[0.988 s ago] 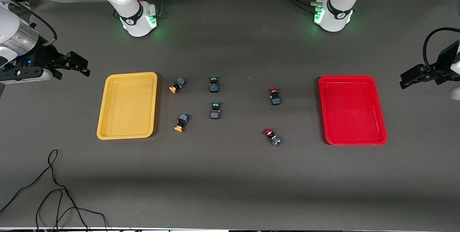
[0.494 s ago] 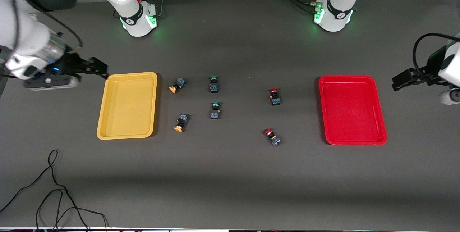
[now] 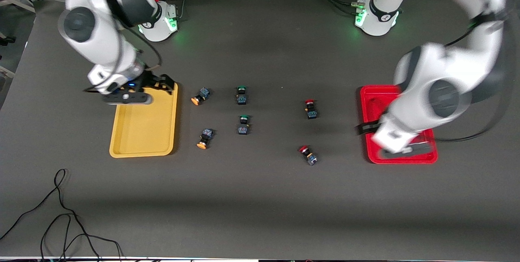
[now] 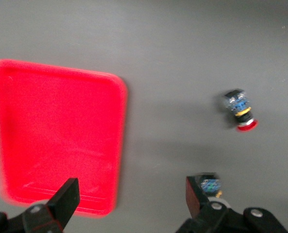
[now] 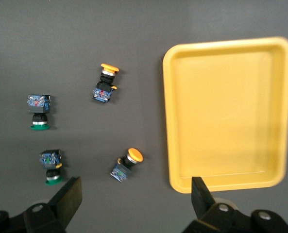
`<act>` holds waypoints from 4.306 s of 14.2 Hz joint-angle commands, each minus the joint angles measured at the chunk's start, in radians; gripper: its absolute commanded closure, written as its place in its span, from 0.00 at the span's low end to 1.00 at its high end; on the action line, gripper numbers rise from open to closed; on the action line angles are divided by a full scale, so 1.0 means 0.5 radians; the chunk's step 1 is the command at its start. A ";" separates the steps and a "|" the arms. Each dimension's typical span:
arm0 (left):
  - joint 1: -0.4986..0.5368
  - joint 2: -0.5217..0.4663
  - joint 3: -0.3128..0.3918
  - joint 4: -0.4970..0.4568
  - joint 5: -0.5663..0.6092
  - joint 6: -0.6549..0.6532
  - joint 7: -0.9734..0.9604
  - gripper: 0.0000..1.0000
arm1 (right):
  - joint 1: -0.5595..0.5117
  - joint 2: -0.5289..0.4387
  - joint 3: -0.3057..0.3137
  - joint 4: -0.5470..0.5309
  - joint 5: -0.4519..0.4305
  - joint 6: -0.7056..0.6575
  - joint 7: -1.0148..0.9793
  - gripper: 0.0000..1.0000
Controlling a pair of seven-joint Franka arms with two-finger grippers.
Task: Place red and yellow buttons in trays
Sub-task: 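Grasp an orange button with the right gripper while the left gripper grasps a red button, then place the orange button in the yellow tray while the left gripper places red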
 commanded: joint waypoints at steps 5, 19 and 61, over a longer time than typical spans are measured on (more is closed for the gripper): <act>-0.365 -0.003 0.034 -0.501 -0.006 0.468 -0.372 0.01 | -0.009 0.158 0.206 -0.461 0.020 0.637 0.423 0.00; -0.672 0.028 0.037 -1.134 -0.003 1.370 -0.734 0.03 | 0.028 0.708 0.206 -0.688 0.020 1.221 0.801 0.00; -0.120 -0.632 0.485 -1.479 0.289 0.618 -0.041 0.00 | -0.073 0.490 -0.619 -0.667 0.131 0.715 -0.401 0.72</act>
